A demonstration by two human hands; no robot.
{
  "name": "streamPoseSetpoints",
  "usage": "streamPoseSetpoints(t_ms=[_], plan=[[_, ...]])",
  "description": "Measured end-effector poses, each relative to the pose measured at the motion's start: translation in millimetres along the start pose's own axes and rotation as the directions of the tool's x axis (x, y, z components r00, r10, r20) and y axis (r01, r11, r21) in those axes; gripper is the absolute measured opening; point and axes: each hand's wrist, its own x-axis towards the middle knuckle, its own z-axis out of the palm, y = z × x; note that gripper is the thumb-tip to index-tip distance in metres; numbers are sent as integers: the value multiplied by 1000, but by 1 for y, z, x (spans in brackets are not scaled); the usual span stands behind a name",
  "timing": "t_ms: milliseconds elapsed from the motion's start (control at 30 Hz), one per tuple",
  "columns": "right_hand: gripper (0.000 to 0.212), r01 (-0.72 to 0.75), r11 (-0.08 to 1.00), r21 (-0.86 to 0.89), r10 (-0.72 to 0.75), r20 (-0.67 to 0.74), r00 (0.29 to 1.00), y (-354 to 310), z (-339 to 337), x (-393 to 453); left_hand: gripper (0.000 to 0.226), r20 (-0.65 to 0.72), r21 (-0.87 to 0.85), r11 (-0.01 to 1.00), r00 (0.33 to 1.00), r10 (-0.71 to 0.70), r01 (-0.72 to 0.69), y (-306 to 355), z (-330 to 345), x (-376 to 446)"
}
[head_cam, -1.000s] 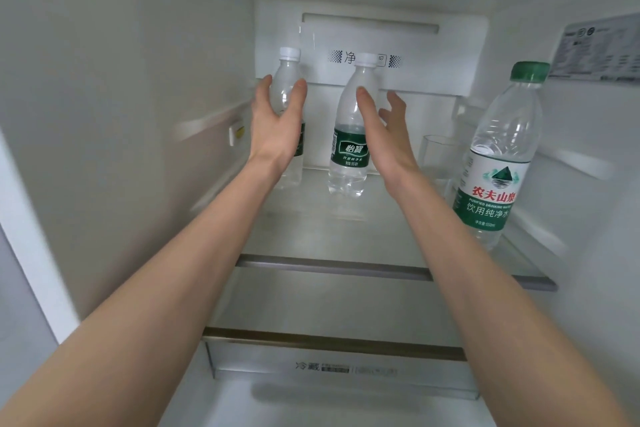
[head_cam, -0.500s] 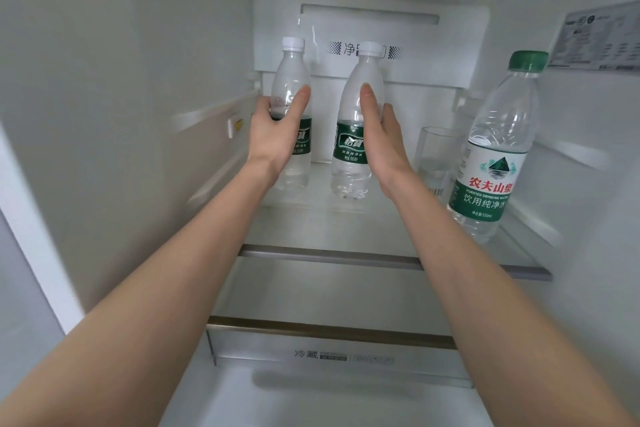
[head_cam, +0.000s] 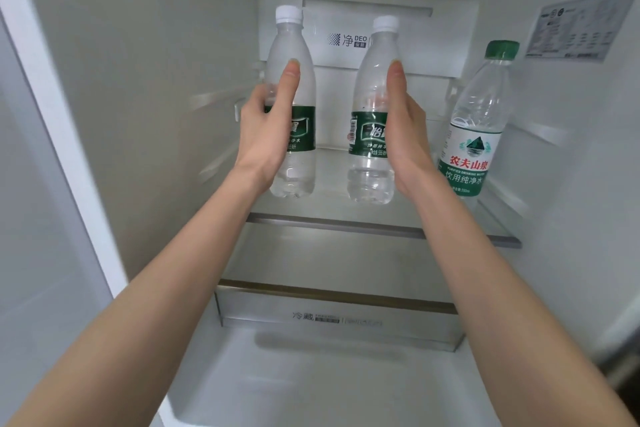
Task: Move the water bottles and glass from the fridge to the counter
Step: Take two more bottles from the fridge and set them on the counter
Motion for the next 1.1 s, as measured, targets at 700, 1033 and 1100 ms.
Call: streamPoseSetpoints(t_ms=[700,1033,1100], plan=[[102,68,997,32,-67,-27,997,-27,-9,-110,62,52,-103,995,999,13,-8,25,-47,-101],[92,9,991,131,27,-272,962,-30,-5,-160,67,267,-187,976,962,-62,115,19,-83,-111],[87,5,993,117,32,-314,949,-30,-7,-178,63,318,-211,965,944,-86,159,13,-86,-113]])
